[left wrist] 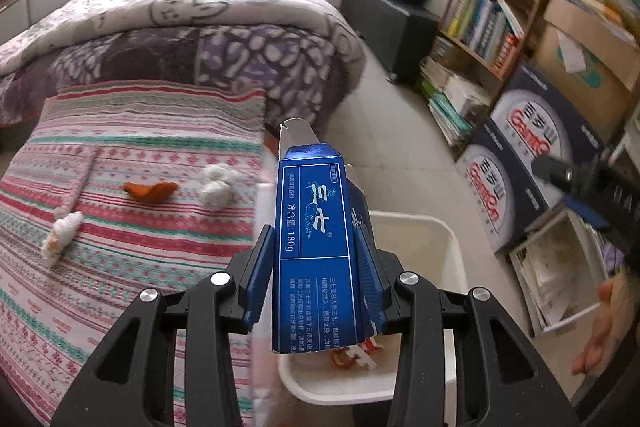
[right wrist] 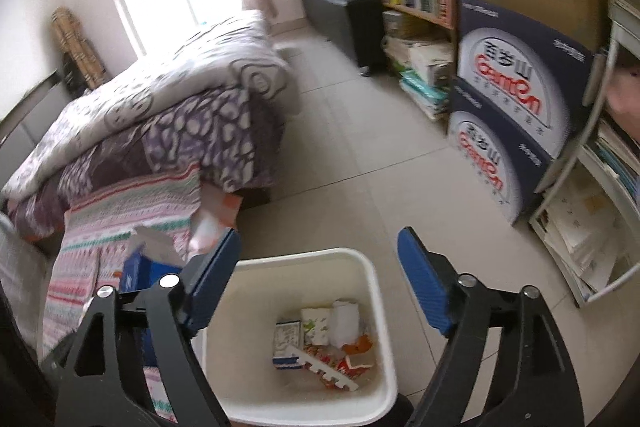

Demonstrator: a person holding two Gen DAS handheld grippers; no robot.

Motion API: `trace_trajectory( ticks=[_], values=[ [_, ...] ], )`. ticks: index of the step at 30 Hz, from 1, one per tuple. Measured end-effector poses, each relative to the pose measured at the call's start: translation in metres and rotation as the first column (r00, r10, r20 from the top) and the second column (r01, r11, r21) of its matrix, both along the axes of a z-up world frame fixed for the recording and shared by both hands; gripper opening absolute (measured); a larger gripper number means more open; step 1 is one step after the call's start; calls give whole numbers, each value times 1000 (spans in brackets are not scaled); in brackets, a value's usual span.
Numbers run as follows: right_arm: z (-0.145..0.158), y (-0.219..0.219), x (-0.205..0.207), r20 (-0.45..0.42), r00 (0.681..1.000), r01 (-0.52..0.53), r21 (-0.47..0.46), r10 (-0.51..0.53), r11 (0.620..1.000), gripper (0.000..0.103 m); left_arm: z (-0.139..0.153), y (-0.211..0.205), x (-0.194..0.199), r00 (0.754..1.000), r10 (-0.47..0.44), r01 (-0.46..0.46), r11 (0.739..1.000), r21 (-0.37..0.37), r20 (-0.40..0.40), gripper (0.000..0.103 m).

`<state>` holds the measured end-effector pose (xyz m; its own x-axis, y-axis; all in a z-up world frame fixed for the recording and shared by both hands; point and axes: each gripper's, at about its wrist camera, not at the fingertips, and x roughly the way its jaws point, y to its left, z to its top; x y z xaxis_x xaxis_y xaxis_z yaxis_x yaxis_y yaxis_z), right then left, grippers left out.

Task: Collect trash
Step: 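Open both tools to drop the strip and box into the bin, then reach to the bed and grasp the white wrapped tissue bundle with left tool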

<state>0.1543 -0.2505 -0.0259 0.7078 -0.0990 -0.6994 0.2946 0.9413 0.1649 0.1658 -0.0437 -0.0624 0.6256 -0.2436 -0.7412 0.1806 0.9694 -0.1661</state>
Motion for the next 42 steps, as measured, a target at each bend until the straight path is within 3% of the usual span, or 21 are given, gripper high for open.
trace_trajectory(
  ticks=[11,14,18,26,32,37,42],
  values=[
    [4,-32,-8,17,995,101,8,-101,995,90,-14,-43,-5,989,-138,135,989,-59,-55,41],
    [5,-35,-8,21,993,119,6,-119,993,91,-13,-46,-6,986,-160,156,985,-72,-52,52],
    [6,-32,-7,22,993,115,18,-116,993,94,-12,-41,-5,987,-151,147,987,-63,-55,55],
    [1,0,4,-10,999,47,17,-47,999,96,-11,-4,7,996,-57,55,998,-30,-70,67],
    [-5,34,14,-53,998,-38,7,38,999,96,-19,49,24,993,65,-59,996,62,-97,77],
    [-11,65,22,-82,990,-114,-10,113,993,96,-29,106,41,976,179,-161,977,141,-123,77],
    [-16,91,28,-109,980,-172,-22,169,985,96,-47,167,54,939,306,-268,936,226,-157,77]
  ],
)
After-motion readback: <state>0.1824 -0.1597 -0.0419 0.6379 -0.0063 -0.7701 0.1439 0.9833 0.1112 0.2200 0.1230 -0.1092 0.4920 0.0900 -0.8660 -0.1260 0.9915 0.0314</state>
